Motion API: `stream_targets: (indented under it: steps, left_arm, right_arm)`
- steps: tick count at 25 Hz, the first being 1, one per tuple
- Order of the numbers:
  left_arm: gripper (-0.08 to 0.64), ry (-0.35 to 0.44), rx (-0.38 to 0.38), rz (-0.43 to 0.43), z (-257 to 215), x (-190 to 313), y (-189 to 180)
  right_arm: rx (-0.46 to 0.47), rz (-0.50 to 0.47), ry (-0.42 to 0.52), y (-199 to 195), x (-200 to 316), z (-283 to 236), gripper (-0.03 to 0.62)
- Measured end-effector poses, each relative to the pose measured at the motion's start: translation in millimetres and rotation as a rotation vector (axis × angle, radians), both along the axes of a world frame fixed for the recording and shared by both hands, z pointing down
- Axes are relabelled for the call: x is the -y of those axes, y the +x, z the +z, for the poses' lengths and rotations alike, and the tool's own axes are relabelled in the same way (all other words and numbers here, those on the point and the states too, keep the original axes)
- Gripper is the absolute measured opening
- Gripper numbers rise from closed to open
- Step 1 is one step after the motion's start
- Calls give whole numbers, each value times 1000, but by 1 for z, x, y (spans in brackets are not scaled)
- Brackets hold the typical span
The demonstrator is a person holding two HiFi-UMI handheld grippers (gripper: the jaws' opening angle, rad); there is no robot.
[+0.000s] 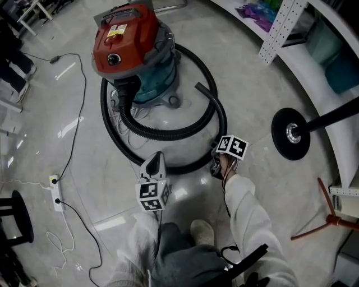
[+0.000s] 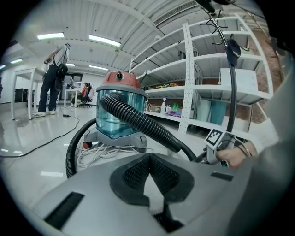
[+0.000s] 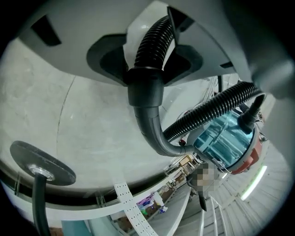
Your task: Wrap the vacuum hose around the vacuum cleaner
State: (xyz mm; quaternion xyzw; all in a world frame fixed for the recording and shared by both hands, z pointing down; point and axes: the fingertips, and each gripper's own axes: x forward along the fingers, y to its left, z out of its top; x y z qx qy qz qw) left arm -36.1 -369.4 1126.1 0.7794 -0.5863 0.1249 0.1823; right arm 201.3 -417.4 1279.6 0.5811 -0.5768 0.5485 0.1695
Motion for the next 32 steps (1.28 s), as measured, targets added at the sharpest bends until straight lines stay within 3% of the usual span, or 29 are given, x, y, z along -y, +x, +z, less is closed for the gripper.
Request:
stream_targets:
  steps: [11, 20, 26, 32]
  left_arm:
    - [3, -12, -17, -16, 17, 2, -4]
    - [2, -2, -35, -36, 14, -9, -16]
    - [2, 6, -47, -60, 9, -21, -28]
    - [3, 44, -69, -82, -9, -31, -38]
  right_arm:
    - [-70, 54, 28, 7, 4, 19, 252]
    - [-66, 75, 61, 6, -2, 17, 252]
    - [-159, 43, 65, 11, -10, 9, 253]
    - [-176, 109, 103, 24, -29, -11, 252]
